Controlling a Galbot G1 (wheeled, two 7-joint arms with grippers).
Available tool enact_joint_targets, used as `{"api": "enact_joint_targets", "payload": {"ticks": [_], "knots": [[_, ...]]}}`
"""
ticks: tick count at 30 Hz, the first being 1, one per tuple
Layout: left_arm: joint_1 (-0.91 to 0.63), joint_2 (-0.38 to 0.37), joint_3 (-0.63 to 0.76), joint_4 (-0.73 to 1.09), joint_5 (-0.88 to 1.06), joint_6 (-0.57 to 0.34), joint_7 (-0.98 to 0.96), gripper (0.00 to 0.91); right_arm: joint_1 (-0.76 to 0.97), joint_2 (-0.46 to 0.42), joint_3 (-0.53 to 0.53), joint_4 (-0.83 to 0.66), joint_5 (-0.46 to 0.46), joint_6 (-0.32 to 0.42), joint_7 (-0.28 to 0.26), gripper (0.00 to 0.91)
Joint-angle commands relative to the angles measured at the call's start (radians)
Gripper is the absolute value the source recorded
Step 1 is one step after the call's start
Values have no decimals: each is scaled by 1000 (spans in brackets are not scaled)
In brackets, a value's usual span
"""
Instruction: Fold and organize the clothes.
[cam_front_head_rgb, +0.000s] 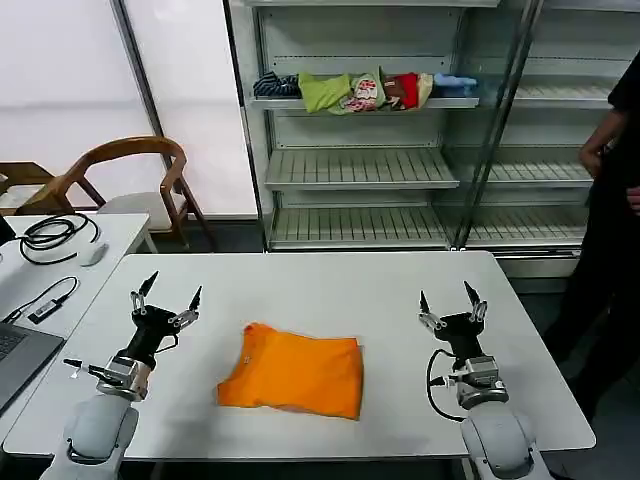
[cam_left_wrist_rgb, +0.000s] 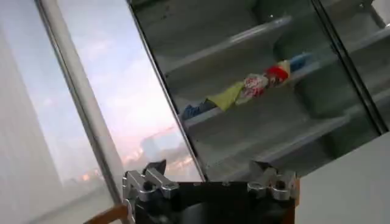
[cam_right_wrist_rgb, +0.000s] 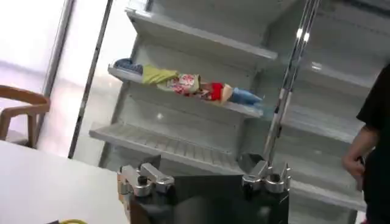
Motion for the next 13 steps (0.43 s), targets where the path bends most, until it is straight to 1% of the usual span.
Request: {"api": "enact_joint_targets", "payload": {"ticks": [1, 13], "knots": [[-13, 1, 2, 7, 3, -10, -3, 907, 6, 0, 1, -7, -23, 29, -4, 907], [34, 9, -18, -25, -35, -5, -14, 907, -3, 15, -2, -3, -45, 53, -8, 907]]}}
